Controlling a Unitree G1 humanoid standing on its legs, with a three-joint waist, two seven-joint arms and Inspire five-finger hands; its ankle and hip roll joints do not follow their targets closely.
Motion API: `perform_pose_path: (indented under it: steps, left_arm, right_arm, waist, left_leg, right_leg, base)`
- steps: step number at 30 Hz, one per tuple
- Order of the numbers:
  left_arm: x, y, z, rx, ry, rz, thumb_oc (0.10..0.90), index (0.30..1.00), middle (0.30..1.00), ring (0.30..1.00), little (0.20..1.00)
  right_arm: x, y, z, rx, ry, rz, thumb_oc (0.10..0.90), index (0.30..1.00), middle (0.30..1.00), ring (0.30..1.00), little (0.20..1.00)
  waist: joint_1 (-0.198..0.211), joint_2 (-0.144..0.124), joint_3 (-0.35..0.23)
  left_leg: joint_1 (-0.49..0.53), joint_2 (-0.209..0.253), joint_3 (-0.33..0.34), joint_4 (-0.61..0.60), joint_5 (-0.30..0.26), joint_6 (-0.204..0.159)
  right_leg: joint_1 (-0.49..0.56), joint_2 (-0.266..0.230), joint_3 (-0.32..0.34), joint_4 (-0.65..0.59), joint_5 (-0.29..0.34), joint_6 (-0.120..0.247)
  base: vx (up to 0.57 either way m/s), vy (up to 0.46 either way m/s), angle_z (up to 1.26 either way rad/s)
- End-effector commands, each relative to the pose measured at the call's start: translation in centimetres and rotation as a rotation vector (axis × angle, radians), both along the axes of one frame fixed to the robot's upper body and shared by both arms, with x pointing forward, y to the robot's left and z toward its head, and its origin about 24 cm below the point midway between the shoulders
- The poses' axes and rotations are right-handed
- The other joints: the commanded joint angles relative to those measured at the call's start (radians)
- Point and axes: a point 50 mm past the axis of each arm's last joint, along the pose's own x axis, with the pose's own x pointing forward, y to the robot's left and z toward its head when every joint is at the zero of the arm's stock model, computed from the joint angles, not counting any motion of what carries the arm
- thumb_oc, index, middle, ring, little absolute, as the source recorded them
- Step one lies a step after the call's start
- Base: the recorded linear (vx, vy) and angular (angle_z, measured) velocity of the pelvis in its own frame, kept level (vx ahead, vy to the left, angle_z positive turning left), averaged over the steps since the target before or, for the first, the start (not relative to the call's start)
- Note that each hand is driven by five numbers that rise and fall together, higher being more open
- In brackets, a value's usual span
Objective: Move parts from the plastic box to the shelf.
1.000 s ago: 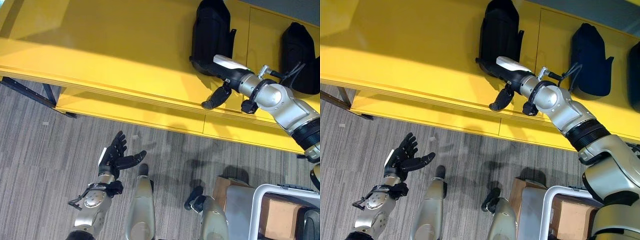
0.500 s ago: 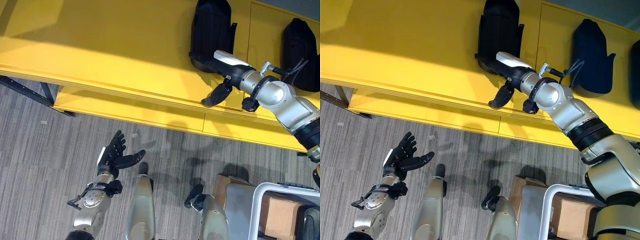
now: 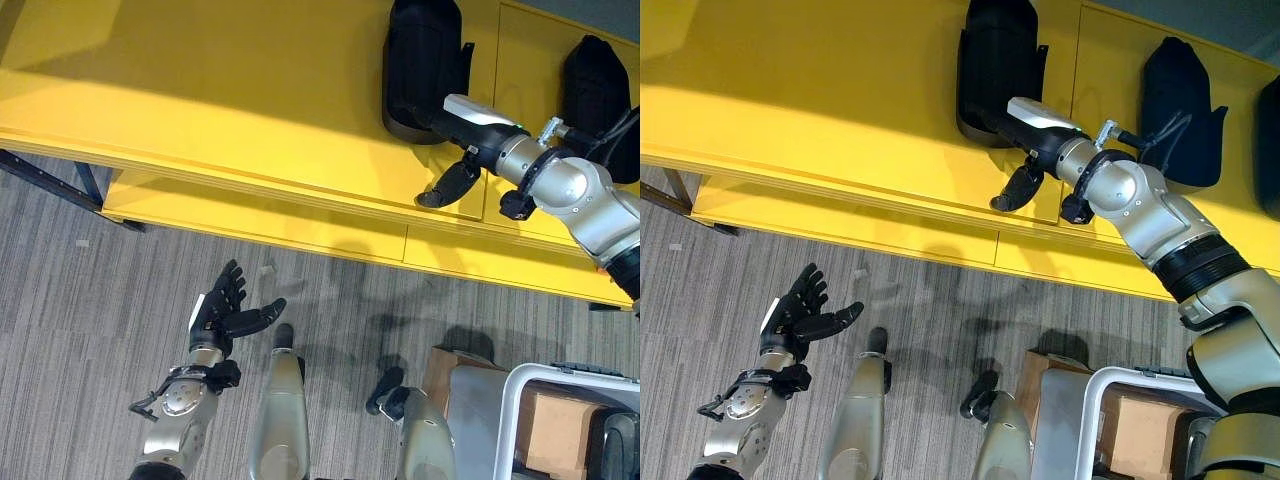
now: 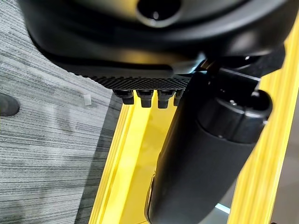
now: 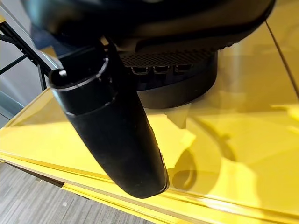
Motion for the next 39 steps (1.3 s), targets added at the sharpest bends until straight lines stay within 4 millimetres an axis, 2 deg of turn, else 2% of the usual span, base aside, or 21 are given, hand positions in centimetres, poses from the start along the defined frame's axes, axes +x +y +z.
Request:
perform_pose_path:
  steps: [1,11,17,22,23,28,29,32,33,35,36,38,39]
  left_arm:
    - [0.1,0.2,3.3,0.044,-0.166,-0.033,0.9,1.0,1.0,1.0,1.0]
    - [0.0,0.3,3.2,0.043,-0.161,-0.032,0.9,1.0,1.0,1.0,1.0]
    - [0.0,0.6,3.3,0.05,-0.166,-0.019,0.9,1.0,1.0,1.0,1.0]
    - [-0.1,0.7,3.2,0.047,-0.167,-0.003,0.9,1.0,1.0,1.0,1.0]
    - [-0.2,0.8,3.1,0.05,-0.166,0.0,0.9,1.0,1.0,1.0,1.0]
    - [-0.4,0.6,2.7,0.047,-0.15,-0.011,0.9,1.0,1.0,1.0,1.0]
    - [-0.4,0.4,2.5,0.046,-0.147,-0.017,0.9,1.0,1.0,1.0,1.0]
    - [-0.5,0.1,2.0,0.036,-0.132,-0.024,0.9,1.0,1.0,1.0,1.0]
    - [-0.7,-0.1,1.5,0.019,-0.115,-0.016,0.9,1.0,1.0,1.0,1.0]
    - [-0.7,-0.2,1.1,0.008,-0.105,-0.015,0.9,1.0,1.0,1.0,1.0]
    - [-0.9,-0.5,0.7,-0.009,-0.096,-0.01,0.9,1.0,1.0,1.0,1.0]
    - [-1.0,-0.9,0.2,-0.022,-0.08,-0.005,0.9,1.0,1.0,1.0,1.0]
    - [-1.0,-0.9,0.2,-0.022,-0.08,-0.005,0.9,1.0,1.0,1.0,1.0]
  right_arm:
    - [-1.6,0.5,5.9,0.052,-0.213,0.066,0.9,1.0,1.0,1.0,1.0]
    - [-2.1,0.6,6.4,0.06,-0.236,0.089,0.9,1.0,1.0,1.0,1.0]
    - [-3.2,0.7,7.5,0.087,-0.291,0.129,0.9,1.0,1.0,1.0,1.0]
    - [-5.3,0.5,8.3,0.171,-0.372,0.206,0.9,1.0,1.0,1.0,1.0]
    - [-6.3,0.4,8.2,0.205,-0.391,0.245,0.9,1.0,1.0,1.0,1.0]
    - [-7.9,-0.6,7.3,0.358,-0.418,0.306,0.9,1.0,1.0,1.0,1.0]
    - [-8.5,-0.7,6.8,0.374,-0.426,0.326,0.9,1.0,1.0,1.0,1.0]
    - [-9.3,-2.3,4.6,0.577,-0.395,0.343,0.9,1.0,1.0,1.0,1.0]
    - [-9.0,-3.4,2.4,0.769,-0.355,0.324,0.9,1.0,1.0,1.0,1.0]
    - [-9.0,-3.8,0.5,0.866,-0.319,0.314,0.9,1.0,1.0,1.0,1.0]
    - [-9.2,-4.2,-2.0,1.044,-0.291,0.3,0.9,1.0,1.0,1.0,1.0]
    - [-9.4,-3.2,-5.7,1.206,-0.205,0.289,0.9,1.0,1.0,1.0,1.0]
    - [-9.4,-3.2,-5.7,1.206,-0.205,0.289,0.9,1.0,1.0,1.0,1.0]
  waist:
    - [-0.005,-0.014,-0.062]
    - [-0.011,-0.015,-0.069]
    - [-0.018,-0.019,-0.076]
    - [-0.033,-0.02,-0.086]
    - [-0.038,-0.021,-0.091]
    - [-0.054,-0.019,-0.109]
    - [-0.063,-0.018,-0.118]
    - [-0.082,-0.005,-0.141]
    - [-0.089,0.001,-0.152]
    - [-0.099,0.005,-0.168]
    - [-0.108,0.01,-0.184]
    - [-0.12,0.015,-0.213]
    - [-0.121,0.014,-0.215]
  left_leg:
    - [0.012,0.064,-0.023,0.077,-0.064,-0.033]
    - [0.011,0.064,-0.021,0.084,-0.069,-0.031]
    - [0.019,0.064,-0.016,0.078,-0.07,-0.029]
    - [0.026,0.064,-0.014,0.065,-0.066,-0.028]
    - [0.03,0.063,-0.013,0.056,-0.063,-0.028]
    - [0.049,0.058,-0.009,0.013,-0.047,-0.024]
    - [0.06,0.053,-0.005,-0.011,-0.037,-0.023]
    - [0.098,0.036,0.006,-0.093,-0.002,-0.022]
    - [0.12,0.029,0.013,-0.128,0.011,-0.02]
    - [0.145,0.022,0.024,-0.167,0.024,-0.019]
    - [0.176,0.016,0.032,-0.211,0.036,-0.017]
    - [0.231,0.007,0.046,-0.279,0.053,-0.01]
    - [0.23,0.004,0.046,-0.284,0.059,-0.009]
  right_leg:
    - [0.069,-0.009,0.077,-0.014,0.033,0.058]
    - [0.069,-0.01,0.079,-0.017,0.035,0.061]
    - [0.076,-0.009,0.079,-0.029,0.041,0.063]
    - [0.088,-0.006,0.078,-0.049,0.052,0.068]
    - [0.093,-0.006,0.08,-0.06,0.059,0.07]
    - [0.116,-0.001,0.081,-0.11,0.079,0.073]
    - [0.128,-0.002,0.08,-0.141,0.093,0.074]
    - [0.168,-0.009,0.065,-0.226,0.134,0.083]
    - [0.19,-0.015,0.061,-0.269,0.156,0.088]
    - [0.215,-0.019,0.053,-0.313,0.177,0.095]
    - [0.242,-0.022,0.048,-0.351,0.195,0.099]
    - [0.276,-0.026,0.047,-0.401,0.238,0.111]
    - [0.275,-0.028,0.046,-0.404,0.242,0.111]
  base:
    - [0.0,0.0,0.0]
    - [0.0,0.0,0.0]
    - [0.0,0.0,0.0]
    - [0.0,0.003,-0.02]
    - [0.0,0.0,0.0]
    - [0.01,0.001,-0.02]
    - [0.03,0.024,-0.04]
    - [0.05,0.042,-0.01]
    - [0.07,0.043,0.15]
    - [0.09,0.045,0.03]
    - [0.1,0.05,-0.05]
    - [0.1,0.072,-0.03]
    - [0.05,0.048,-0.04]
